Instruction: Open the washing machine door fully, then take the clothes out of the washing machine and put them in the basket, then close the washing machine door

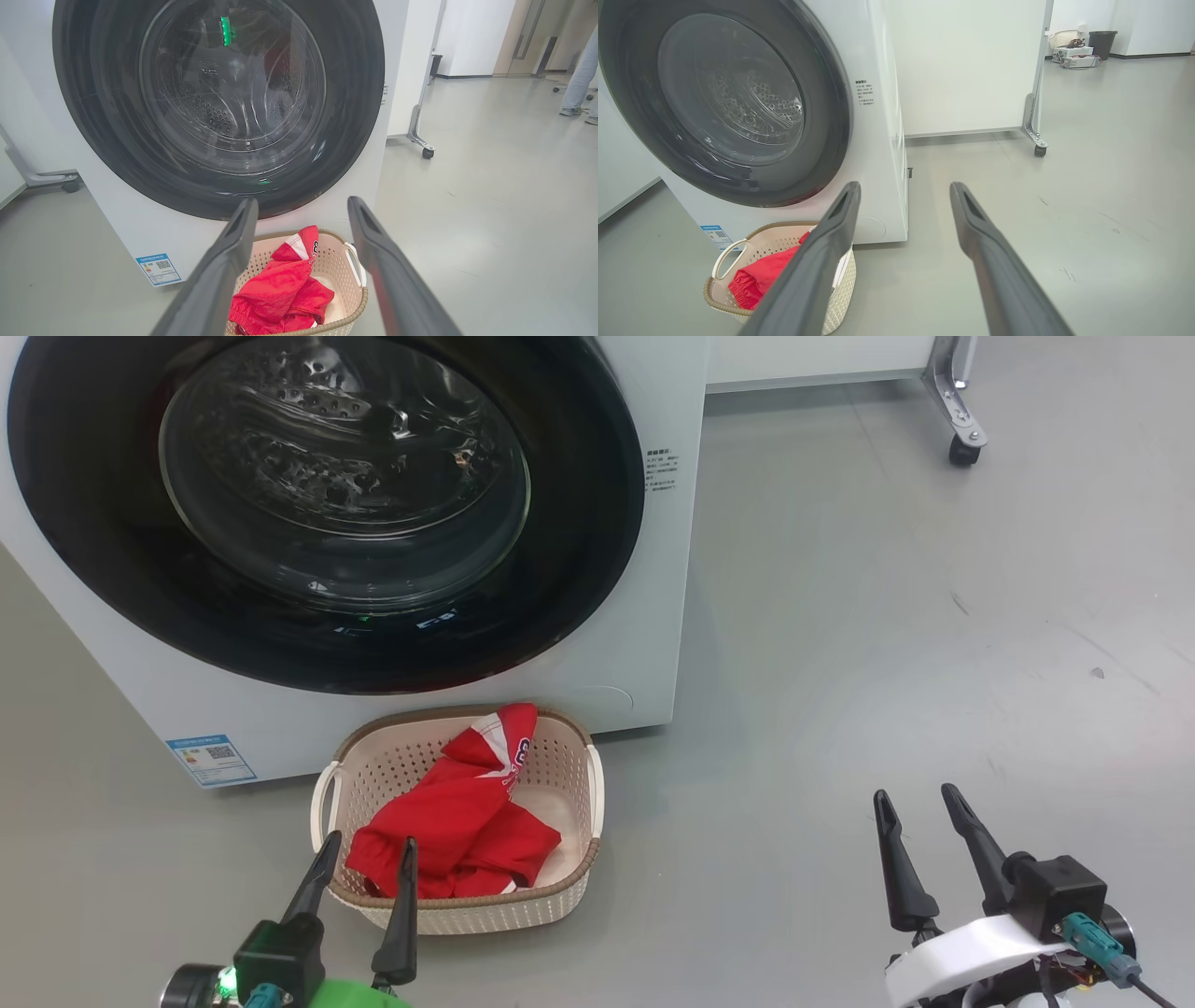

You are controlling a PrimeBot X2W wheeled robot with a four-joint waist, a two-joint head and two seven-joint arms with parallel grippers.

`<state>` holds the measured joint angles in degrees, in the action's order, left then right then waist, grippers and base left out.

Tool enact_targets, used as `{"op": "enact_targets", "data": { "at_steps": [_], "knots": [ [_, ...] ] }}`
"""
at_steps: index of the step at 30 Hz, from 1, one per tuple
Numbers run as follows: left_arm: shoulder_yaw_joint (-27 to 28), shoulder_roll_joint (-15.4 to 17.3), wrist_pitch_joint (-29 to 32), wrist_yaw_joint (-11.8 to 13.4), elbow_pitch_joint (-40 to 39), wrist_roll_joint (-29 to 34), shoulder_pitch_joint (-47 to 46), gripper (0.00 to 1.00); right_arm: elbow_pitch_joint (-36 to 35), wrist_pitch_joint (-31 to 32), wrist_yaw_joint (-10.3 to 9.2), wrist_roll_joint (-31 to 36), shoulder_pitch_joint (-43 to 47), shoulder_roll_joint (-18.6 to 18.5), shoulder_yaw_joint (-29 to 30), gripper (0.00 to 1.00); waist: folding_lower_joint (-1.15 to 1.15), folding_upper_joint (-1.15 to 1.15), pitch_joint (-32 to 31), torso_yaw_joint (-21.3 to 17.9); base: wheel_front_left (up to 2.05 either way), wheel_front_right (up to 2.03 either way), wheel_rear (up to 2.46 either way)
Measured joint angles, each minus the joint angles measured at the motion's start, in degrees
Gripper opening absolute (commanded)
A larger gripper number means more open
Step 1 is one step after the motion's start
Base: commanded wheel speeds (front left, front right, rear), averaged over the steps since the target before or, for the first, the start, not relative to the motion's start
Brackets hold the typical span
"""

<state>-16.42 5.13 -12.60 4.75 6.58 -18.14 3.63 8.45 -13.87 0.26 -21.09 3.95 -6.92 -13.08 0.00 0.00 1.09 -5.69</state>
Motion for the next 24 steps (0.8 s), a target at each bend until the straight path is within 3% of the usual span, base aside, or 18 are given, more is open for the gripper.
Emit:
{"op": "enact_targets", "data": {
  "at_steps": [1, 2, 12, 24],
  "knots": [
    [0.00, 0.00, 0.00, 0.00, 0.00, 0.00, 0.00, 1.00, -0.13, 0.01, -0.01, 0.00, 0.09, -0.02, 0.00, 1.00, 0.00, 0.00, 0.03, 0.02, 0.00, 0.00, 0.00],
    [-0.05, -0.07, -0.01, 0.00, 0.30, 0.00, -0.01, 0.00, 0.09, 0.01, 0.08, -0.01, 0.11, 0.02, -0.02, 0.00, 0.00, 0.00, 0.04, 0.04, 0.00, 0.00, 0.00],
    [-0.85, -0.90, 0.00, -0.02, 4.83, -0.56, 1.51, 0.00, 4.56, 0.03, 0.16, -0.51, 2.53, 1.54, -0.62, 0.00, 0.00, 0.00, 0.06, 0.07, 0.00, 0.00, 0.00],
    [0.56, -1.07, 1.27, -1.51, 4.04, -10.42, 1.65, 0.00, 4.20, 1.59, 0.81, -10.09, 2.46, 1.75, 1.23, 0.00, 0.00, 0.00, -0.05, 0.87, 0.00, 0.00, 0.00]
  ]
}}
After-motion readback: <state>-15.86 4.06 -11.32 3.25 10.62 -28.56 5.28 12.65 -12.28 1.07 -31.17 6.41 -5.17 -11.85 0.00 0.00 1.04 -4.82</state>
